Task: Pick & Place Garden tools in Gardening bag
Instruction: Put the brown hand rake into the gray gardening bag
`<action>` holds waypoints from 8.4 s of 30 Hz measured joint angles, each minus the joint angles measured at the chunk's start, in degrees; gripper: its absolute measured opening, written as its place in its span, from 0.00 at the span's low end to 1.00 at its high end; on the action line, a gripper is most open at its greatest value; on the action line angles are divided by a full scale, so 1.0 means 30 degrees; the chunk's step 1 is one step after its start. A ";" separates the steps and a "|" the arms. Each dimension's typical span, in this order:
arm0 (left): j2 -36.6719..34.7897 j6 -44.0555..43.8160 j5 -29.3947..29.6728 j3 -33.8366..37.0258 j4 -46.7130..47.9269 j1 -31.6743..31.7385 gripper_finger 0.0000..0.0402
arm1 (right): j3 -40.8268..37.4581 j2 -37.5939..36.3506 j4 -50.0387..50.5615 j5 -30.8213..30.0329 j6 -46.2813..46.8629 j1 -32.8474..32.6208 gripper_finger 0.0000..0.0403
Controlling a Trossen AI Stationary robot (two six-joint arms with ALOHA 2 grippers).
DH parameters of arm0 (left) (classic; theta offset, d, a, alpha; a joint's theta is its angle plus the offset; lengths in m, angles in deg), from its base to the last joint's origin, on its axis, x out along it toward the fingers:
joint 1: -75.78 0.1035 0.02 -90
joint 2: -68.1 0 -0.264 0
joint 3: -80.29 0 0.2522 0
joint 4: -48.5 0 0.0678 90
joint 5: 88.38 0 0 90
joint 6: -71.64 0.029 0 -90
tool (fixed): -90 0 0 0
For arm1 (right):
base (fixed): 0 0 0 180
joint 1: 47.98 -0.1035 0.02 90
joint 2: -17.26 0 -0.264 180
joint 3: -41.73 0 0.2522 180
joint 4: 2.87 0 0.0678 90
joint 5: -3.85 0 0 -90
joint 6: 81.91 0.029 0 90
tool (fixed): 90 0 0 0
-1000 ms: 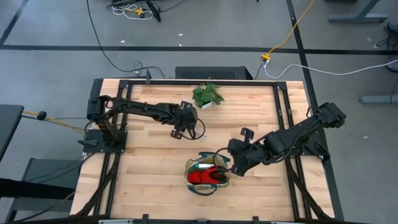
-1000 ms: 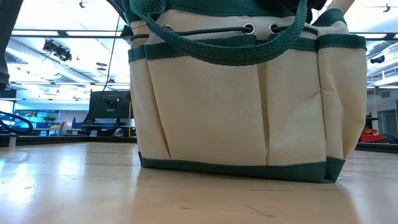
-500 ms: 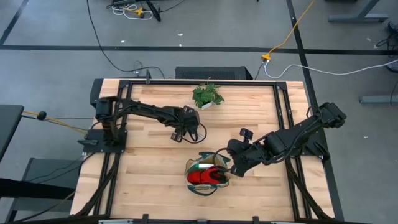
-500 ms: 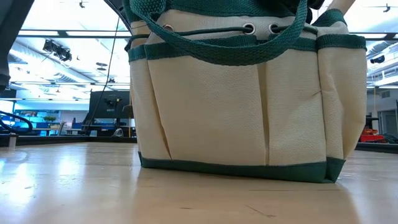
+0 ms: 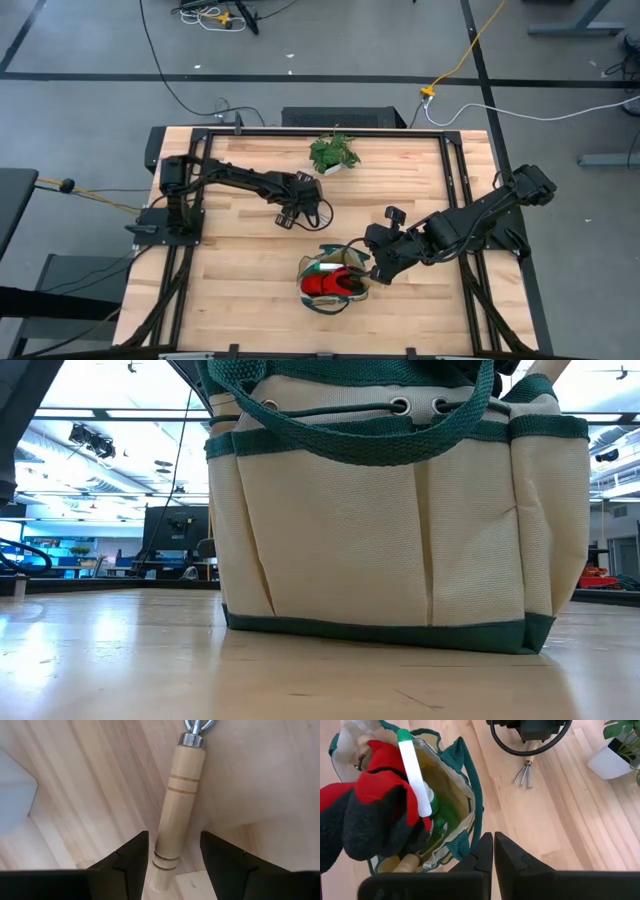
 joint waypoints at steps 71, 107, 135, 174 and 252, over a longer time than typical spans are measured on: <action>-1.0989 -0.8015 -0.5457 0.0066 0.2318 -0.0866 0.18 | 0.0000 0.0002 -0.2828 -0.0567 -0.1114 0.0000 0.04; -1.1205 -0.8042 -0.7183 0.0066 -0.7881 -0.4587 0.18 | 0.0000 0.0000 -1.2838 -0.6078 -0.9342 0.0007 0.04; -1.1812 -0.7504 -0.7117 0.0058 -0.9600 -0.4594 0.18 | 0.0000 0.0000 -1.6812 -0.6696 -1.2983 0.0550 0.15; -1.1825 -0.7504 -0.7001 0.0058 -0.9468 -0.4580 0.18 | -0.0007 0.0517 -2.1515 -0.4739 -1.6250 0.1428 0.12; -1.5052 -0.8916 -0.5026 0.0058 -0.1412 -0.4558 0.38 | -0.4847 0.5858 -2.7212 -0.4102 -0.7864 -0.0312 0.12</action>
